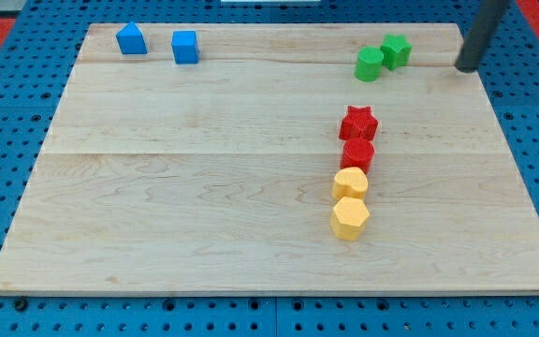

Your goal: Place the green blocks to the top center

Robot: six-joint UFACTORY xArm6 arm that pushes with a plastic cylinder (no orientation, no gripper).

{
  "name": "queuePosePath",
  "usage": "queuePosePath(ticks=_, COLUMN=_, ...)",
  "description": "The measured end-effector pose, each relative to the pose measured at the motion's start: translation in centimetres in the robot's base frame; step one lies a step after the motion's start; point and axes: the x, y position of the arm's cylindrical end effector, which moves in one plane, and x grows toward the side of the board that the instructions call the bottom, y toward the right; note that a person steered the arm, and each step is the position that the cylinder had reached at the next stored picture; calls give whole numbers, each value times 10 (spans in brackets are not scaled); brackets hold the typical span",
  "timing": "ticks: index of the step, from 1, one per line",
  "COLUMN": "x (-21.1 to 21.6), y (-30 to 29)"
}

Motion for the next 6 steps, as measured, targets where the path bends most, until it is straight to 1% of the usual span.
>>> queuePosePath(ticks=1, x=-18, y=-18)
queuePosePath(ticks=3, x=-19, y=-162)
queuePosePath(ticks=4, x=-7, y=-144)
queuePosePath(ticks=5, x=32, y=-143)
queuePosePath(ticks=6, x=63, y=-196)
